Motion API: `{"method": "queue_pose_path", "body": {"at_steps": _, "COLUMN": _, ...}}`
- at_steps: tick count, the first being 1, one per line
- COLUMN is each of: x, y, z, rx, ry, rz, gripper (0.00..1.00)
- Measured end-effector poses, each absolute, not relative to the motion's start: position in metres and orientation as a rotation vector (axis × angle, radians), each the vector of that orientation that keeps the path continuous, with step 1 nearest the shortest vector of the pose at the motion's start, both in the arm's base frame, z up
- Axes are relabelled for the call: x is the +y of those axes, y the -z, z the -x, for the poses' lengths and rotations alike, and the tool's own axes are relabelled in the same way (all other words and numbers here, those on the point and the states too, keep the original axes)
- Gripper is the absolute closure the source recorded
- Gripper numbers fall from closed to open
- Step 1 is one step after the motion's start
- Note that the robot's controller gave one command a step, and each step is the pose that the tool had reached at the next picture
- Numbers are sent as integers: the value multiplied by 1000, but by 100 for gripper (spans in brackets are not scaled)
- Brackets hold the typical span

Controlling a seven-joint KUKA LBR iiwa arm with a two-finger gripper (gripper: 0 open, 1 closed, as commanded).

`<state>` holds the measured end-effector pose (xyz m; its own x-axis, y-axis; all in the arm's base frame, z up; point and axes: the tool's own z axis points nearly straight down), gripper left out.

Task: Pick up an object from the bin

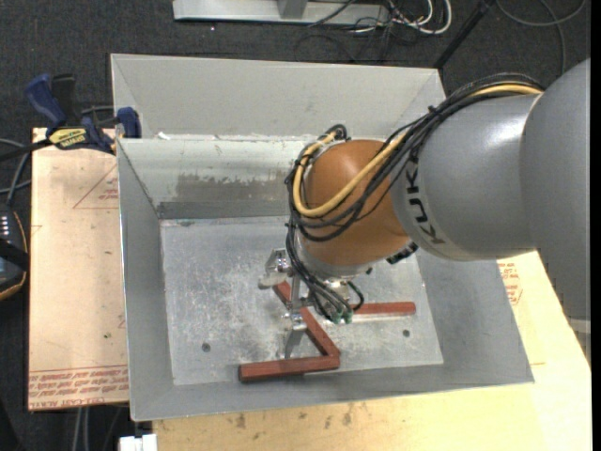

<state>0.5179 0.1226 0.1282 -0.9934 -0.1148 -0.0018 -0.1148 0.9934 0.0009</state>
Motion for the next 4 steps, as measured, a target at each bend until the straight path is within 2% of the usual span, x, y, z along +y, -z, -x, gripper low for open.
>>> {"method": "queue_pose_path", "body": {"at_steps": 1, "x": 106, "y": -107, "z": -530, "rx": 3113, "ry": -2, "rz": 413, "gripper": 0}}
{"method": "queue_pose_path", "body": {"at_steps": 2, "x": 61, "y": -100, "z": -553, "rx": 3088, "ry": -3, "rz": 562, "gripper": 0}}
{"method": "queue_pose_path", "body": {"at_steps": 3, "x": 48, "y": -83, "z": -537, "rx": 3113, "ry": -4, "rz": 347, "gripper": 100}}
{"method": "queue_pose_path", "body": {"at_steps": 4, "x": 48, "y": -83, "z": -537, "rx": 3113, "ry": -5, "rz": 347, "gripper": 100}}
